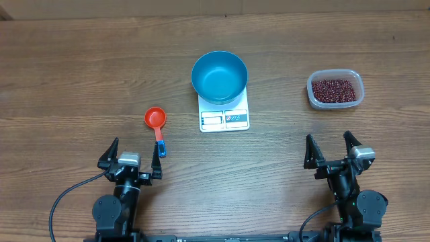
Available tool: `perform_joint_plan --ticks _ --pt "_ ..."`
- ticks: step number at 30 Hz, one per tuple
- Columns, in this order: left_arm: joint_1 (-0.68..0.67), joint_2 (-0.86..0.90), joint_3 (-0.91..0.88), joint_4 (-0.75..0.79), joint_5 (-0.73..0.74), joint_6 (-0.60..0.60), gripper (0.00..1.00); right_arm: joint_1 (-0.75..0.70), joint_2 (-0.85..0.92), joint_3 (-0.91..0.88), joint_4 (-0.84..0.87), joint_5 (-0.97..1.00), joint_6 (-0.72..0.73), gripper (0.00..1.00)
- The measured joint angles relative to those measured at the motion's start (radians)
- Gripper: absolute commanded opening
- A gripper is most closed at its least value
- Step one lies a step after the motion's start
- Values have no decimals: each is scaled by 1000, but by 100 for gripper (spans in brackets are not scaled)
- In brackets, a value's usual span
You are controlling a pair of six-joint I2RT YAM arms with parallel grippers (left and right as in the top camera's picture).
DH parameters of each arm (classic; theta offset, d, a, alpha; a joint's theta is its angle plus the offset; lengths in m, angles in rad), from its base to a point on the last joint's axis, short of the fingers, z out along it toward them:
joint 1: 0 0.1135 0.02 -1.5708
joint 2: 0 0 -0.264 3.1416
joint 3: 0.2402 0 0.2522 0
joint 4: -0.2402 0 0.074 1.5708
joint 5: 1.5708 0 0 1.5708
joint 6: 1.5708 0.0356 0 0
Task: Scoop item into bowl and weigh 150g on scale
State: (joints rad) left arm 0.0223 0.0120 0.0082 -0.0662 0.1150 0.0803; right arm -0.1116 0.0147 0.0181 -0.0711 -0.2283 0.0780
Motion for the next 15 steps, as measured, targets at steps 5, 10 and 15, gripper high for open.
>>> perform_joint_plan --ticks 5,10,15 --pt "0 0 0 0 0 0 100 0 0 0 0 0 0 100" --pt "0 0 0 0 0 0 99 0 0 0 0 0 0 100" --pt "0 0 0 0 0 0 100 0 0 0 0 0 0 100"
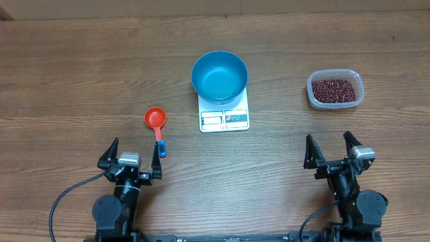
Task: Scoop item into bowl and weigh 150g on scale
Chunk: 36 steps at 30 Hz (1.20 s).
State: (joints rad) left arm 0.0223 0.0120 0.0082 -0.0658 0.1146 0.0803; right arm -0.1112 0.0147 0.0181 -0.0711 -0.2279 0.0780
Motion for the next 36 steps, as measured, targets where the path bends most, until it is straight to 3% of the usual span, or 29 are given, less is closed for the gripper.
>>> perform_joint_plan --ticks 28,36 --pt "0 0 2 -5 0 -82 99 0 0 0 0 0 0 100" --pt "0 0 72 -124 0 -82 100 0 0 0 1 -1 0 100"
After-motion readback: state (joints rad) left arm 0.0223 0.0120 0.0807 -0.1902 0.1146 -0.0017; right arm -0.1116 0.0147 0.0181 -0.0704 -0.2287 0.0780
